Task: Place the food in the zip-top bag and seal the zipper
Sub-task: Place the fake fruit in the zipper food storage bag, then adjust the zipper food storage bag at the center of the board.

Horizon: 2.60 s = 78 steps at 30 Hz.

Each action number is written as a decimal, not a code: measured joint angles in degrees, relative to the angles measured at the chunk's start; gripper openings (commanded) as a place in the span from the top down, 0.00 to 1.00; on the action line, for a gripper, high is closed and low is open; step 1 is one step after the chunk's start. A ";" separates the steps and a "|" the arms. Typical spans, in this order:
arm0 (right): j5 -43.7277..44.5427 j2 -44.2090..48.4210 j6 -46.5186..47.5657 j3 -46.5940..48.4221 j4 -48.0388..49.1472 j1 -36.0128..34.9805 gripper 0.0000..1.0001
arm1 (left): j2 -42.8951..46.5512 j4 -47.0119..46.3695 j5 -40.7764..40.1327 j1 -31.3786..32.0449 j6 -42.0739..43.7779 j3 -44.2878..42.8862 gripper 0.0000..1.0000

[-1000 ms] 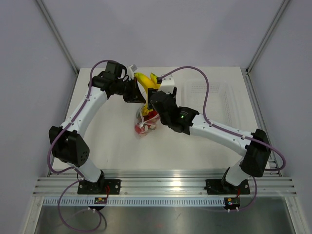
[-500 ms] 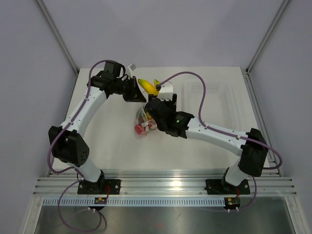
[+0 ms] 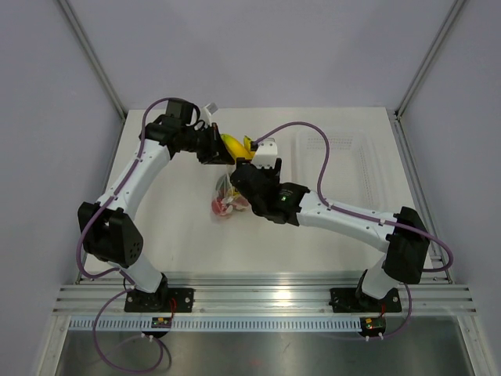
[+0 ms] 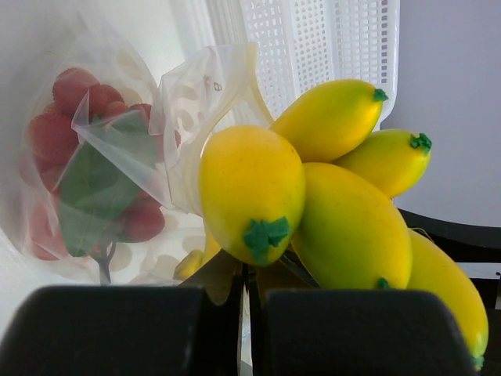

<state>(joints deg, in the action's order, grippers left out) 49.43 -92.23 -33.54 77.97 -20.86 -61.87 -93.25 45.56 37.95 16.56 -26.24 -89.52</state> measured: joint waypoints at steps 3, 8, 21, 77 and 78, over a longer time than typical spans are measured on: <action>-1.14 0.17 -0.79 -0.13 0.24 0.00 0.34 | 0.00 0.09 0.00 -0.20 0.00 0.00 1.00; -2.89 2.25 -1.01 -1.38 0.55 0.00 0.33 | 0.00 0.22 0.31 -0.17 0.02 0.02 1.00; -4.76 4.13 -0.15 -1.92 0.28 0.11 0.17 | 0.09 0.22 1.07 -0.17 0.02 0.02 1.00; -29.62 5.97 -9.66 -5.18 -6.60 15.28 0.57 | 0.09 -0.76 1.09 -0.17 0.26 0.52 1.00; -29.62 5.97 -9.88 -5.18 -6.58 15.58 0.59 | 0.09 -0.76 1.11 -0.17 0.26 0.52 1.00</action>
<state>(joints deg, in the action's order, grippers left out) 19.81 -86.26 -43.42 72.79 -27.44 -46.28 -93.17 44.80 39.07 16.38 -25.98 -88.99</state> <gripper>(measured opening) 0.432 0.008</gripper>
